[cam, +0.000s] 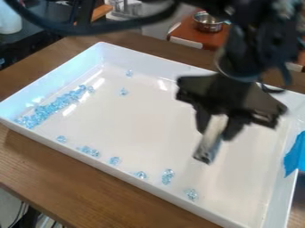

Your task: Sweep into pile

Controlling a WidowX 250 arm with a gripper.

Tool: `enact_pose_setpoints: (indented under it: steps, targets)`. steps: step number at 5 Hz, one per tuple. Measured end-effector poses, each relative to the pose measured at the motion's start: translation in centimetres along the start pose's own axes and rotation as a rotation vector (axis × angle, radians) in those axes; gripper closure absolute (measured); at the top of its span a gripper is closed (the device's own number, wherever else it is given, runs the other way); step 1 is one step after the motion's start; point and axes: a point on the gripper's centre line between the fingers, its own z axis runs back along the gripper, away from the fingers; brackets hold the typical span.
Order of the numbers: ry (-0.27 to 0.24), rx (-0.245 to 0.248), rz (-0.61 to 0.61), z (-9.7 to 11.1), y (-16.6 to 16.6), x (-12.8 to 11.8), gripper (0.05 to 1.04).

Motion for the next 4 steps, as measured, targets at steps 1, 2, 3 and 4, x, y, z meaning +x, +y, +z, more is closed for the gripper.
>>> enact_pose_setpoints:
  steps: [1,2,3,4]
  targets:
    - [0.016,0.002,-0.043,-1.8,-1.7,-0.9,0.731]
    - [-0.006,-0.006,-0.083,-2.9,-2.8,-1.2,0.731]
    - [-0.004,-0.004,-0.115,-3.8,-2.3,-2.3,0.731]
    - [-0.007,-0.024,-0.138,-3.8,-1.7,-3.1,0.731]
